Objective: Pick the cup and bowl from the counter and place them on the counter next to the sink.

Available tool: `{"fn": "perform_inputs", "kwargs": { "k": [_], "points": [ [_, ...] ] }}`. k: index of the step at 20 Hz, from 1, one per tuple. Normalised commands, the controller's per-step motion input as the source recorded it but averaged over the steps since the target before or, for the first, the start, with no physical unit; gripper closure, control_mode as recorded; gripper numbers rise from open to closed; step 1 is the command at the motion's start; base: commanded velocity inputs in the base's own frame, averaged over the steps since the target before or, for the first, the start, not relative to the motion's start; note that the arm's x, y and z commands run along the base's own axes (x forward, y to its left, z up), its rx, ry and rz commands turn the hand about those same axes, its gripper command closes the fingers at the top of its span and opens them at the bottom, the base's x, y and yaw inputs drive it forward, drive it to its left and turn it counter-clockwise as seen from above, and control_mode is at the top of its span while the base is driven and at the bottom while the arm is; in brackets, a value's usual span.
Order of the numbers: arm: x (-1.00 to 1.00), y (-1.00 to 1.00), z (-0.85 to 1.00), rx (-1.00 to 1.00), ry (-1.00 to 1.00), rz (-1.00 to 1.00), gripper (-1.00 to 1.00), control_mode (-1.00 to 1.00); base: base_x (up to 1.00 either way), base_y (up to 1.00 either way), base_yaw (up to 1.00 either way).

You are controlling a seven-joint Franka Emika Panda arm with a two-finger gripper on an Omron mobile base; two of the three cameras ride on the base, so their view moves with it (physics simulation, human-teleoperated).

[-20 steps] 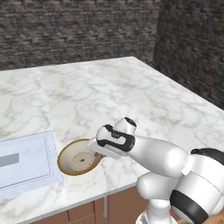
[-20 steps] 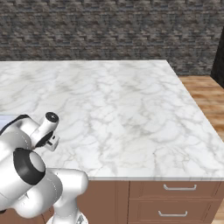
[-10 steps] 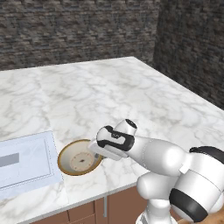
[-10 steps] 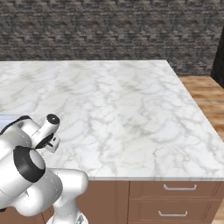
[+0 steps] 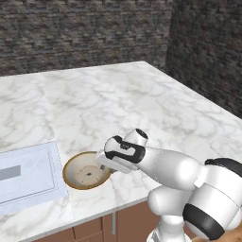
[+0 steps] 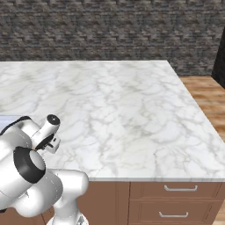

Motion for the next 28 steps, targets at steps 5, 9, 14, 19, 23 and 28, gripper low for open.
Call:
{"fn": "perform_inputs", "kwargs": {
  "k": [5, 9, 14, 19, 23, 28],
  "points": [
    [0.0, 0.0, 0.0, 0.0, 0.0, 0.0, -1.0, -1.0, 0.0, 0.0, 0.0],
    [-0.09, -0.01, 0.1, 0.0, 0.0, 0.0, -1.0, -1.0, 0.0, 0.0, 0.0],
    [-0.41, -0.25, 0.33, -0.01, -0.03, -0.01, -1.0, -1.0, 0.0, 0.0, 0.0],
    [-0.48, -0.48, 0.5, -0.03, -0.09, -0.03, -1.0, -1.0, 0.0, 0.0, 0.0],
    [-0.31, -0.56, 0.59, -0.09, -0.05, -0.01, -1.0, -1.0, 0.0, 0.0, 0.0],
    [-0.24, -0.52, 0.7, -0.13, 0.0, 0.0, -1.0, -1.0, 0.0, 0.0, 0.0]
  ]
}}
